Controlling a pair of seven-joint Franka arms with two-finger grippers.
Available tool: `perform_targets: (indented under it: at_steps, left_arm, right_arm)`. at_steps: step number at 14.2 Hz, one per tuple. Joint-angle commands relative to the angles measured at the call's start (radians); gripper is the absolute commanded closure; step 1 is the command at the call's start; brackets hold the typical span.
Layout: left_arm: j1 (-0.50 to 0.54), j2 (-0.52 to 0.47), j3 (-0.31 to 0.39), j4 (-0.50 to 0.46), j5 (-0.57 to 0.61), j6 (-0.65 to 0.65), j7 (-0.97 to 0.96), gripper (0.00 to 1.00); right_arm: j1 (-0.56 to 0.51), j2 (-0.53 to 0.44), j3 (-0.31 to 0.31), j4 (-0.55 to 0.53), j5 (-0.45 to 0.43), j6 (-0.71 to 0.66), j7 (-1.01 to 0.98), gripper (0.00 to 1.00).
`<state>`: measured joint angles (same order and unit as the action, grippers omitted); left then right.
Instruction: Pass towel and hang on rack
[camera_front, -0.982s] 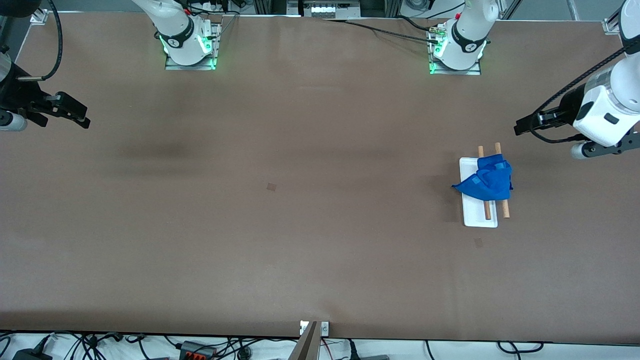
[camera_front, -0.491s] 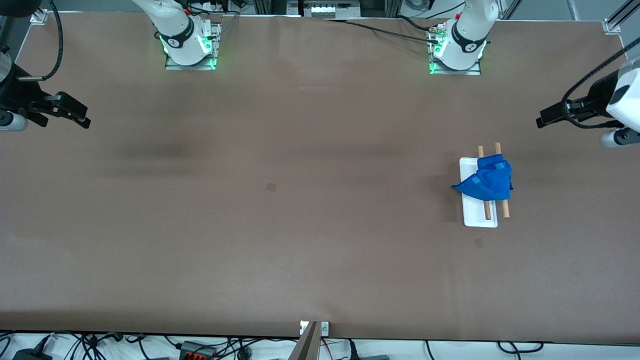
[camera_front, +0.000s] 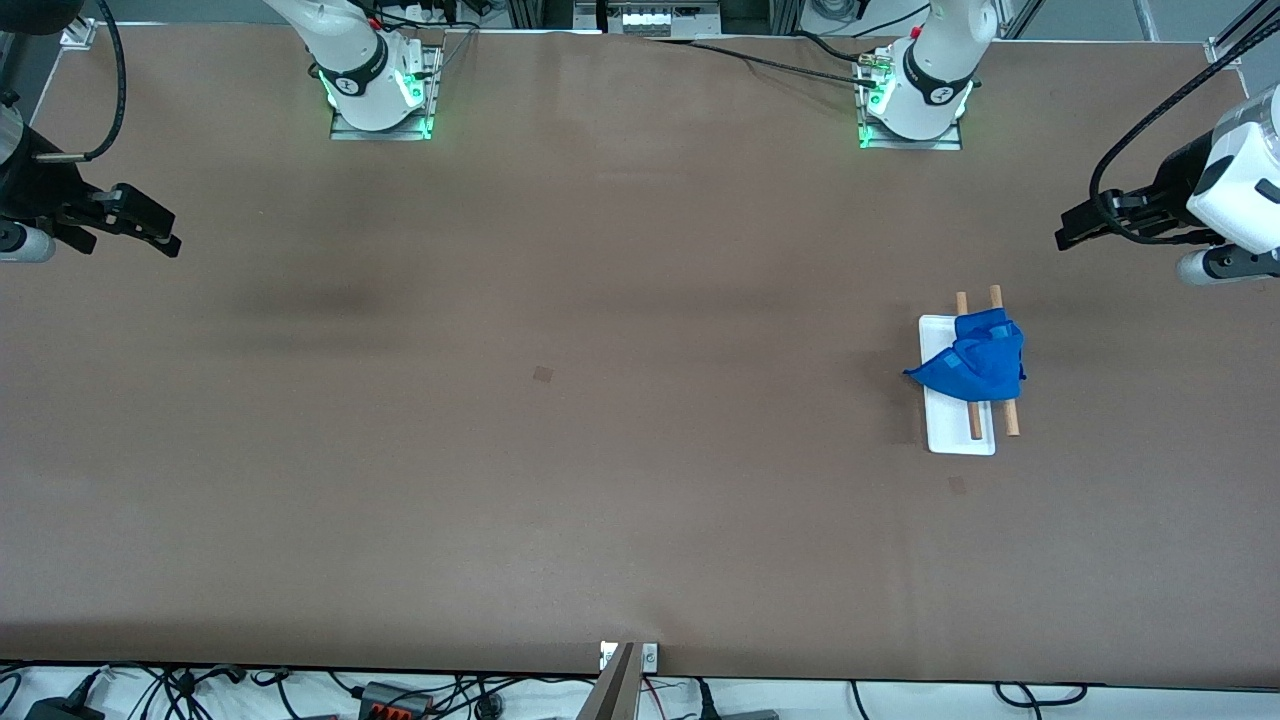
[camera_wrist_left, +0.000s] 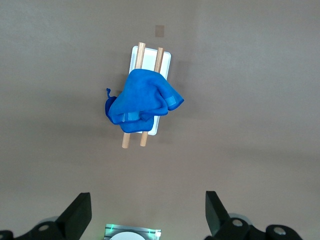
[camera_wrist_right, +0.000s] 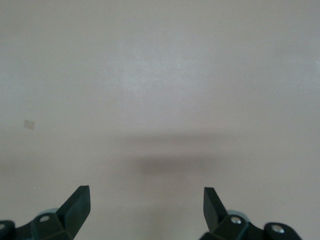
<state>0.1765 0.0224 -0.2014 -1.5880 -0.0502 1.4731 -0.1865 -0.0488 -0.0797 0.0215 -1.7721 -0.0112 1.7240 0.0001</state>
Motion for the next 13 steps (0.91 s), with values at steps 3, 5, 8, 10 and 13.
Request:
perform_targets:
  at_steps: [3,5,8,10,13]
  left_arm:
    - [0.005,-0.027,-0.021,-0.041,0.018,0.026,-0.004,0.00]
    - [0.006,-0.026,-0.021,-0.041,0.018,0.027,-0.001,0.00]
    - [0.006,-0.027,-0.021,-0.037,0.018,0.030,0.042,0.00]
    - [0.009,-0.027,-0.019,-0.033,0.016,0.033,0.119,0.00]
    - [0.014,-0.027,-0.016,-0.033,0.015,0.029,0.128,0.00]
  right_arm:
    - [-0.014,-0.020,0.012,-0.020,-0.007,0.013,-0.003,0.00]
    - [-0.014,-0.020,0.012,-0.020,-0.007,0.013,-0.003,0.00]
    - [-0.013,-0.020,0.012,-0.020,-0.007,0.011,-0.005,0.00]
    - [-0.013,-0.020,0.012,-0.020,-0.007,0.003,-0.005,0.00]
    - [-0.014,-0.018,0.012,-0.020,-0.009,0.000,-0.006,0.00]
